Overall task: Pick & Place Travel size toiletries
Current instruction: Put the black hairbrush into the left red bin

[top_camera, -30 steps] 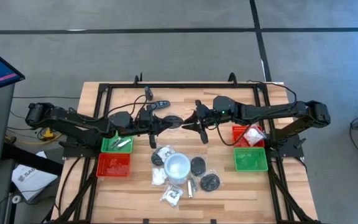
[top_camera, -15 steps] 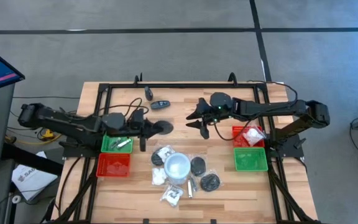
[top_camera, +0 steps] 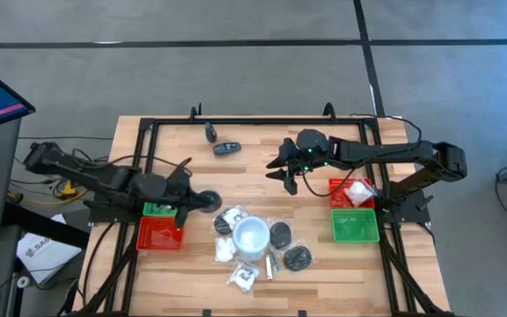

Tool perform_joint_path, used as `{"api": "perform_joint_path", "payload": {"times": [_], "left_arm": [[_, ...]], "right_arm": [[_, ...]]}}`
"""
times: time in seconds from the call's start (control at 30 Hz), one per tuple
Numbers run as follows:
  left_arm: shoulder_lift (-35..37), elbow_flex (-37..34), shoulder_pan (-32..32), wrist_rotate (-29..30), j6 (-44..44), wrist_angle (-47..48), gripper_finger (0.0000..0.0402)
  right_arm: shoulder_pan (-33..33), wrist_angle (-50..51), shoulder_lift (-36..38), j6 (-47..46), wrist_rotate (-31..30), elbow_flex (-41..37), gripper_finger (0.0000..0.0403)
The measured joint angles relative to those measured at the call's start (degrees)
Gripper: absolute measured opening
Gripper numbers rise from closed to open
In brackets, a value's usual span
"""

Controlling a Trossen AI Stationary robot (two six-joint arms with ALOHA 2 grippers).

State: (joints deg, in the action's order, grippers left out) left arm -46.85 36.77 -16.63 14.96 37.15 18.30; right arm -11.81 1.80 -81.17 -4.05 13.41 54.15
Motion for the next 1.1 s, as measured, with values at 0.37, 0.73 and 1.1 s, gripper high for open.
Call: {"api": "perform_joint_path", "payload": {"times": [0.37,0.73,1.1], "left_arm": [[1.18,0.0,-6.51,-1.68,16.66,14.75,0.0023],[1.18,0.0,-12.87,-1.87,34.45,24.56,0.0024],[1.11,0.0,-17.32,-8.9,50.83,36.79,0.0024]], "right_arm": [[0.02,1.25,0.0,0.03,0.0,-0.02,0.0146],[0.02,1.25,0.01,0.15,0.0,-0.02,0.0137],[0.02,1.22,0.0,0.15,0.0,-0.02,0.0141]]}}
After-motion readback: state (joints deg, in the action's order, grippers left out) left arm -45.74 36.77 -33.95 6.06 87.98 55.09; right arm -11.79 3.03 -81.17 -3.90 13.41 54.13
